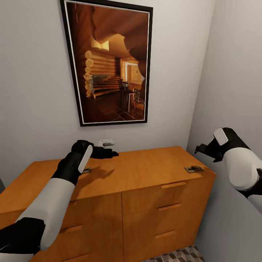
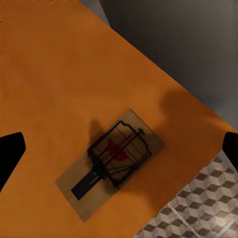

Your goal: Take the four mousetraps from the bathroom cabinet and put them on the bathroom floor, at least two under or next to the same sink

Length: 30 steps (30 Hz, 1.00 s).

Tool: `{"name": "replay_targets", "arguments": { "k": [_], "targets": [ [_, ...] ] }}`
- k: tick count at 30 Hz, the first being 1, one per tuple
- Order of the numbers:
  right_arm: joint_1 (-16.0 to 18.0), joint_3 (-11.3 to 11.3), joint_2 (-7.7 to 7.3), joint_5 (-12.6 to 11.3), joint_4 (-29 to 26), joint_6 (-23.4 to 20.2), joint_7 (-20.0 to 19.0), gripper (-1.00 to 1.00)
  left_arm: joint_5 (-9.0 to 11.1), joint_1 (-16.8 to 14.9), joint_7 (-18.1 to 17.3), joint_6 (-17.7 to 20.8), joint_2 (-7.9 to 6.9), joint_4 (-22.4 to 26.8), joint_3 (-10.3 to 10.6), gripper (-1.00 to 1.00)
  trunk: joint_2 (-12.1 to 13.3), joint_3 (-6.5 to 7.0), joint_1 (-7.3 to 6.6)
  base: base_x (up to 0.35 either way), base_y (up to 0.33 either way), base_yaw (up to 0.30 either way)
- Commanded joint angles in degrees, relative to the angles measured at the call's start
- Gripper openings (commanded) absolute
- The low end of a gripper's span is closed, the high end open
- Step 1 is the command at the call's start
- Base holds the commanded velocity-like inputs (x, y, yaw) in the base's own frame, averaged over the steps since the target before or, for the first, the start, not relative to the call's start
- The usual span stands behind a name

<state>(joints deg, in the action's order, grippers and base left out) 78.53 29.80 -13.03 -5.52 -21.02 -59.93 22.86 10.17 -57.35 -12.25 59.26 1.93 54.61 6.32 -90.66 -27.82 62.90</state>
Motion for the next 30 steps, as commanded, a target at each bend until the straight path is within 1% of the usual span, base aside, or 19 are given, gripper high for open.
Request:
{"name": "replay_targets", "arguments": {
  "k": [1, 30],
  "targets": [
    [0.0, 0.2, 0.01, -0.6, -0.1, -0.1, 0.6, 1.0, 0.2, 0.0, 0.0, 0.2, 0.0, 0.0, 0.0, 1.0, 0.0, -0.07, 0.0, 0.0, 0.0, 0.0],
    [0.0, 0.2, -0.11, -0.6, -0.1, -0.1, 0.6, 1.0, 0.2, 0.0, 0.0, 0.2, 0.0, 0.1, 0.0, 1.0, 0.0, -0.07, 0.0, 0.0, 0.0, 0.0]
  ]
}}
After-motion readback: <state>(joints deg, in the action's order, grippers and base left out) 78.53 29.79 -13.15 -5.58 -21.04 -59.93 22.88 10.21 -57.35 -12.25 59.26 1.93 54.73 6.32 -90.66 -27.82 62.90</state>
